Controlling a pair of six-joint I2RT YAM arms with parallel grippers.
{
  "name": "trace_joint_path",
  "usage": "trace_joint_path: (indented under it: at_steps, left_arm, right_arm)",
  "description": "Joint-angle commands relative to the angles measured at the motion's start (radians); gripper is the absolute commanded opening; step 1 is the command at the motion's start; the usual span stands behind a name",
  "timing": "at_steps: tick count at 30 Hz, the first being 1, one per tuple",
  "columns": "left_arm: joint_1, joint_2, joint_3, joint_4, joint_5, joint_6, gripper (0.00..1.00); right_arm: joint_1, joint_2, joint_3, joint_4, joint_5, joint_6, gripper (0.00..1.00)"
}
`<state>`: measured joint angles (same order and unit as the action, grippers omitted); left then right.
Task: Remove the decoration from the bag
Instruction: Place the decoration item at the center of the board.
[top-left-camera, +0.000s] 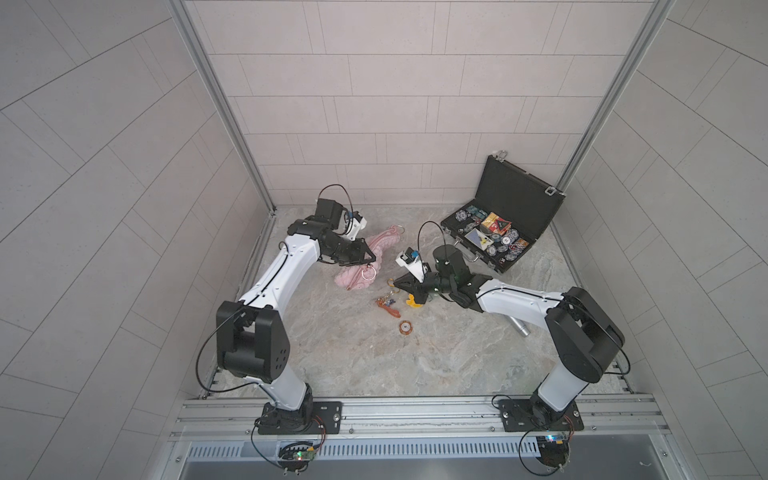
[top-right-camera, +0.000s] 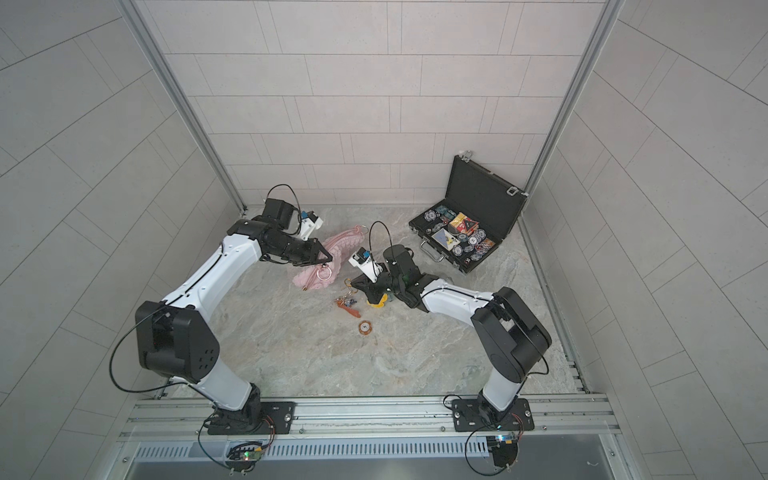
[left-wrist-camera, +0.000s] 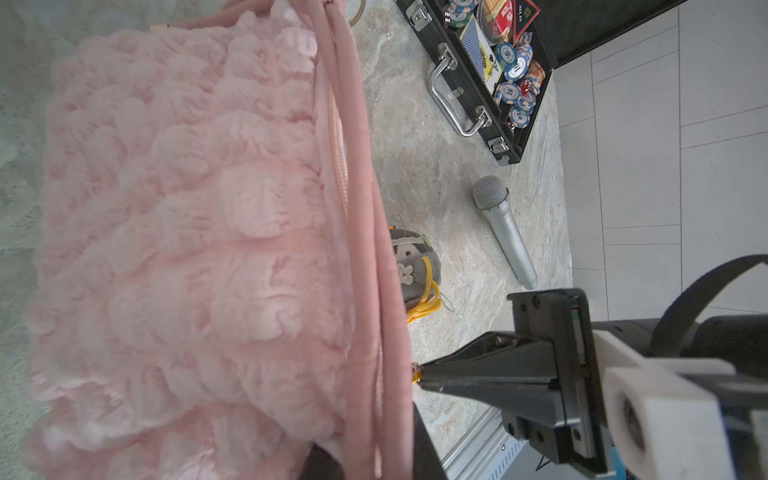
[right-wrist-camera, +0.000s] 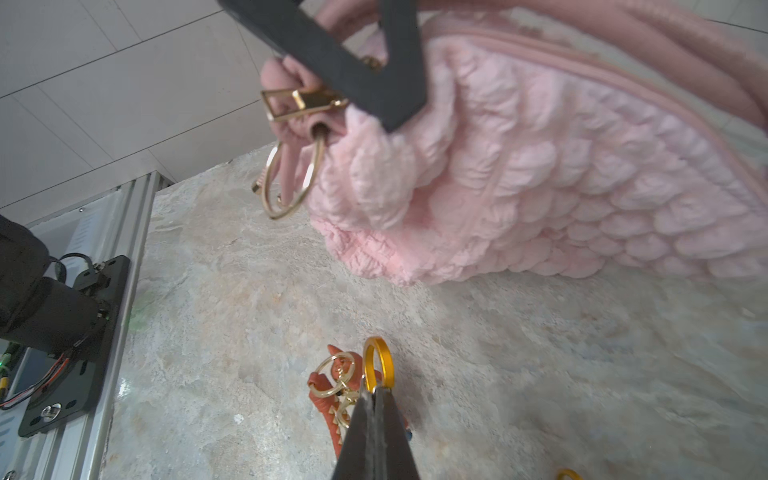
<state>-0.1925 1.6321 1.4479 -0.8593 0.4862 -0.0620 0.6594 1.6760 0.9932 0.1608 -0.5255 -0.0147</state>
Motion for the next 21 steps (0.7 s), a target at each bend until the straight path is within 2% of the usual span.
trace_joint_path:
  at_steps: [1, 8, 12, 18, 21]
  left_arm:
    - [-0.015, 0.015, -0.026, 0.012, 0.01, 0.05, 0.04]
    - [-0.04, 0.065, -0.067, 0.004, -0.065, 0.096, 0.07]
    - [-0.054, 0.083, -0.075, -0.003, -0.089, 0.125, 0.08]
    - [-0.088, 0.095, -0.093, -0.004, -0.223, 0.201, 0.09]
    - [-0.097, 0.114, -0.103, -0.004, -0.281, 0.193, 0.1]
  right_arm:
    - [-0.024, 0.001, 0.015, -0.071, 0.043, 0.001, 0.06]
    - [-0.07, 0.011, 0.028, -0.14, 0.033, 0.0, 0.26]
    - [-0.082, -0.021, 0.035, -0.149, 0.044, -0.001, 0.29]
    - [-0.119, -0.078, 0.043, -0.151, 0.064, 0.013, 0.33]
    - [-0.143, -0.102, 0.042, -0.149, 0.073, 0.023, 0.37]
